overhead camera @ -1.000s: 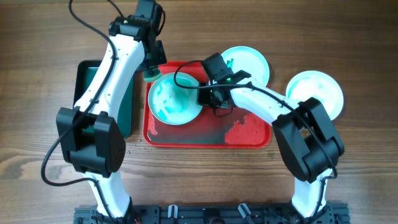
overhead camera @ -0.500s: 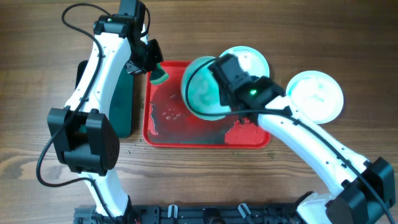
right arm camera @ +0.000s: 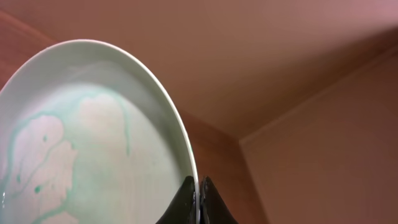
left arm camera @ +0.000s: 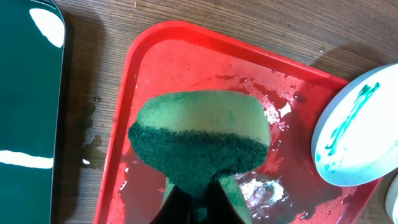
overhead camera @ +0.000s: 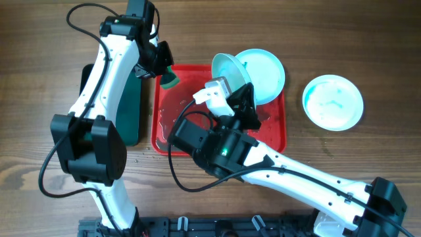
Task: Clean dirty plates on tray and stack at the side
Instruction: 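Stack the plate onto the cleaned plate right of the tray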
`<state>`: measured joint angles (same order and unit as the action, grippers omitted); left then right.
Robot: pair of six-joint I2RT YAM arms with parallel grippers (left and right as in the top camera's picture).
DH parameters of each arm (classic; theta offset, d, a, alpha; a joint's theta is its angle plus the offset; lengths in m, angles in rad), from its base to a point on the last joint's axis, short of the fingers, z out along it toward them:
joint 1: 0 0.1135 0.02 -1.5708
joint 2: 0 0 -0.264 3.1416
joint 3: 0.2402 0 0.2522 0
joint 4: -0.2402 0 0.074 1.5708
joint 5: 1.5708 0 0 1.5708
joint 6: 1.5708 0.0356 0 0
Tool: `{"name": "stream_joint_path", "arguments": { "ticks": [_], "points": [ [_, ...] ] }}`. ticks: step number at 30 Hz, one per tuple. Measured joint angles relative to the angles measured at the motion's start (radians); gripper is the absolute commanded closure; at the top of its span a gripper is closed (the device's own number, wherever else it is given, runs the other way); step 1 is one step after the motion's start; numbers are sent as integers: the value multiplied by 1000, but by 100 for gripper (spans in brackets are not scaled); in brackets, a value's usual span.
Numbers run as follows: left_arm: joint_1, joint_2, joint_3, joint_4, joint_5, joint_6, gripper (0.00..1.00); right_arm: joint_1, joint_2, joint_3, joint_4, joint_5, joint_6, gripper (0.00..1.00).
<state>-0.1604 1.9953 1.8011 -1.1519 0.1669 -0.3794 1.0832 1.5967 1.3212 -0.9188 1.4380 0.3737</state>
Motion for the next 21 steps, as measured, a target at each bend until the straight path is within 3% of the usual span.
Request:
{"name": "stream_joint_path", "arguments": {
  "ticks": [14, 17, 21],
  "points": [
    [0, 0, 0, -9, 0, 0, 96, -2, 0, 0, 10, -19, -37, 96],
    [0, 0, 0, -13, 0, 1, 96, -51, 0, 2, -63, -283, 98, 96],
    [0, 0, 0, -19, 0, 11, 96, -254, 0, 2, -83, -681, 230, 96]
  ]
}}
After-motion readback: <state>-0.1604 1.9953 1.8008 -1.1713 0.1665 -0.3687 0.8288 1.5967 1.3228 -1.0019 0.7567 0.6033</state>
